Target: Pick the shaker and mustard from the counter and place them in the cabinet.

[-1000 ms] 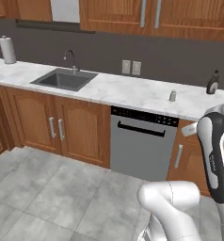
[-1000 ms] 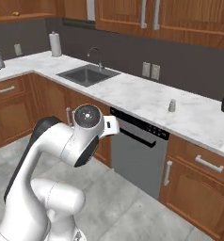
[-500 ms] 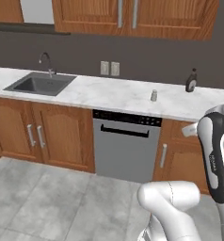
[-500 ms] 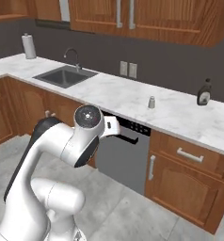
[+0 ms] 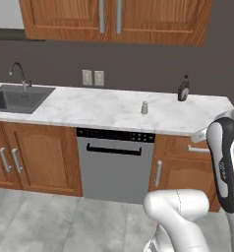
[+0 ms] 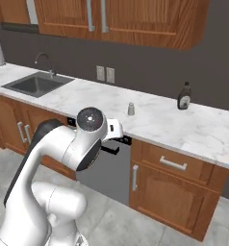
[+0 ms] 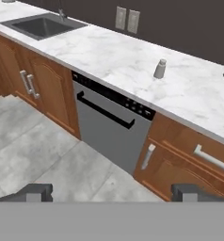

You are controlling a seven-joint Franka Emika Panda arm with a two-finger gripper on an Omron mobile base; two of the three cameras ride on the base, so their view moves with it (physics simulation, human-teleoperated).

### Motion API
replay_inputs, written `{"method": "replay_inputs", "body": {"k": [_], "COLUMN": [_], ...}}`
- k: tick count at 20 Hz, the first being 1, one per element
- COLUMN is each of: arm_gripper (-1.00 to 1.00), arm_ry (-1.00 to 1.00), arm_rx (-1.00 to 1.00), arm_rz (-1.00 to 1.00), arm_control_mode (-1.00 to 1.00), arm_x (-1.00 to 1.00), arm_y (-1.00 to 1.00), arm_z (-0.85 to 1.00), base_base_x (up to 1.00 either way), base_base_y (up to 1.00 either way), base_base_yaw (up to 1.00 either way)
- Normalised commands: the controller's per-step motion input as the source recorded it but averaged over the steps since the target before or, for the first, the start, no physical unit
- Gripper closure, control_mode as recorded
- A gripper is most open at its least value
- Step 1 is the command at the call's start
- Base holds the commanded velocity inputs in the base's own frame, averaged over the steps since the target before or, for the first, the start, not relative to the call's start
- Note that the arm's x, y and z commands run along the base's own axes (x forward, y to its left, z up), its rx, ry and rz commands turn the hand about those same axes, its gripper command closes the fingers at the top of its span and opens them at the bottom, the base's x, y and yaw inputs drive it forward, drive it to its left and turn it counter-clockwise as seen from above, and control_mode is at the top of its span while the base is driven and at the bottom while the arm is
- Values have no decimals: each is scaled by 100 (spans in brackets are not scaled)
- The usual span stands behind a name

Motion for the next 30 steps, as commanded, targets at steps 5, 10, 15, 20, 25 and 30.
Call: {"method": "replay_inputs", "body": {"k": [5,10,15,20,25,30], "arm_gripper": [-100,-100,-100,-100,-100,-100], "arm_ry": [0,0,0,0,0,0], "arm_rx": [0,0,0,0,0,0], "arm_rz": [0,0,0,0,0,0], "arm_control_mode": [100,100,100,100,100,100], "arm_x": [0,0,0,0,0,0], "arm_y": [0,0,0,0,0,0], "arm_z": [0,0,0,0,0,0], "base_base_x": [65,53,20,23,47,58], "base_base_y": [19,38,56,37,16,8], "base_base_yaw": [-19,-17,-28,-28,-22,-13]}}
